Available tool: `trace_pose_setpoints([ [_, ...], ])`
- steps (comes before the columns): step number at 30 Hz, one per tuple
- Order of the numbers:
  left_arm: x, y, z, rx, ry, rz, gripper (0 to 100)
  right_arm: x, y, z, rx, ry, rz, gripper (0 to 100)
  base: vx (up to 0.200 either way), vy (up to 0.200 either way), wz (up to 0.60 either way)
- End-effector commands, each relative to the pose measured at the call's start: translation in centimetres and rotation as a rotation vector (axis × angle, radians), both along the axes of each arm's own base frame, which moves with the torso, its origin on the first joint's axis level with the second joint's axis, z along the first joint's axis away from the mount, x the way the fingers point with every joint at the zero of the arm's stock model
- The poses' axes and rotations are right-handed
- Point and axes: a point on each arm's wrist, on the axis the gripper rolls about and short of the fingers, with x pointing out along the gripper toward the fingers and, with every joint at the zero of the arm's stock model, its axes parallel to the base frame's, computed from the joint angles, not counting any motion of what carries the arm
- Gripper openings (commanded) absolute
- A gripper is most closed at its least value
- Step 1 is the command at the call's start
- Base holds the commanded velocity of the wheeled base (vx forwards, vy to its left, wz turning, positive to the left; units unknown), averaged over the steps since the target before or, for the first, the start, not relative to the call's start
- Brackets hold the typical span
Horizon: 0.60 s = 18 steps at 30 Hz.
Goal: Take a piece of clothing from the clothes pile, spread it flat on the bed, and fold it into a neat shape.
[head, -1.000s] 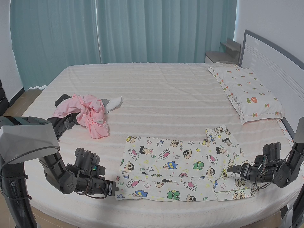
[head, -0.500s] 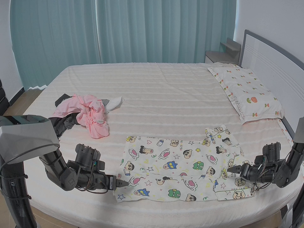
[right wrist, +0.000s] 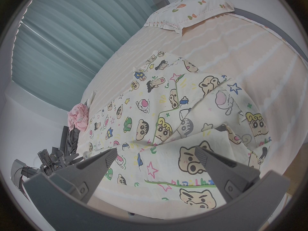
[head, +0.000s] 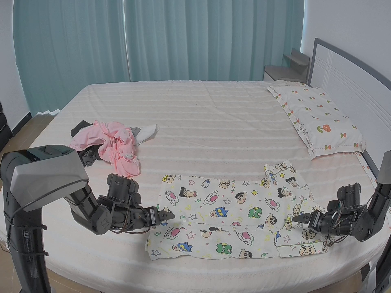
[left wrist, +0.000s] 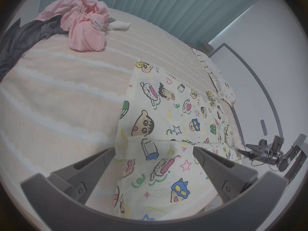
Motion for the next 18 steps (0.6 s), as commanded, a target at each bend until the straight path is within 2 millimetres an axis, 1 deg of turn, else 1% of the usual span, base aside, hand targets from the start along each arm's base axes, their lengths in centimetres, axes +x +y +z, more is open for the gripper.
trace_pose_setpoints([
  [1,0.2,-0.3,-1.2,0.017,0.017,-0.016,100,0.1,-0.1,0.0,-0.005,-0.006,-0.006,100,0.000,0.000,0.00],
  [2,0.2,-0.3,-1.4,0.022,0.016,-0.020,100,0.2,-0.3,0.3,-0.007,-0.025,-0.012,100,0.000,0.000,0.00],
  [5,0.3,-0.2,-1.6,0.024,0.010,-0.025,100,0.2,-1.8,0.6,-0.040,-0.093,-0.043,100,0.000,0.000,0.00],
  [7,0.3,-0.2,-1.7,0.024,0.010,-0.025,100,0.2,-1.8,0.6,-0.043,-0.094,-0.043,100,0.000,0.000,0.00],
  [8,0.4,-0.3,-1.8,0.020,0.002,-0.025,100,0.1,-2.6,0.3,-0.099,-0.111,-0.010,100,0.000,0.000,0.00],
  [10,0.3,-0.3,-1.9,0.008,-0.010,-0.024,100,0.2,-3.3,-0.4,-0.166,-0.119,0.053,100,0.000,0.000,0.00],
  [11,0.3,-0.3,-2.0,0.007,-0.013,-0.024,100,0.3,-3.3,-0.5,-0.172,-0.118,0.058,100,0.000,0.000,0.00],
  [14,0.3,-0.3,-2.1,-0.001,-0.026,-0.025,100,1.2,-3.8,-1.4,-0.218,-0.115,0.107,100,0.000,0.000,0.00],
  [15,0.3,-0.3,-2.1,-0.004,-0.028,-0.025,100,1.3,-3.8,-1.6,-0.221,-0.109,0.112,100,0.000,0.000,0.00],
  [16,0.1,-0.2,-2.2,-0.007,-0.028,-0.028,100,1.5,-4.2,-2.4,-0.245,-0.091,0.137,100,0.000,0.000,0.00],
  [18,0.1,-0.2,-2.2,-0.012,-0.035,-0.030,100,1.4,-4.8,-2.9,-0.250,-0.086,0.157,100,0.000,0.000,0.00],
])
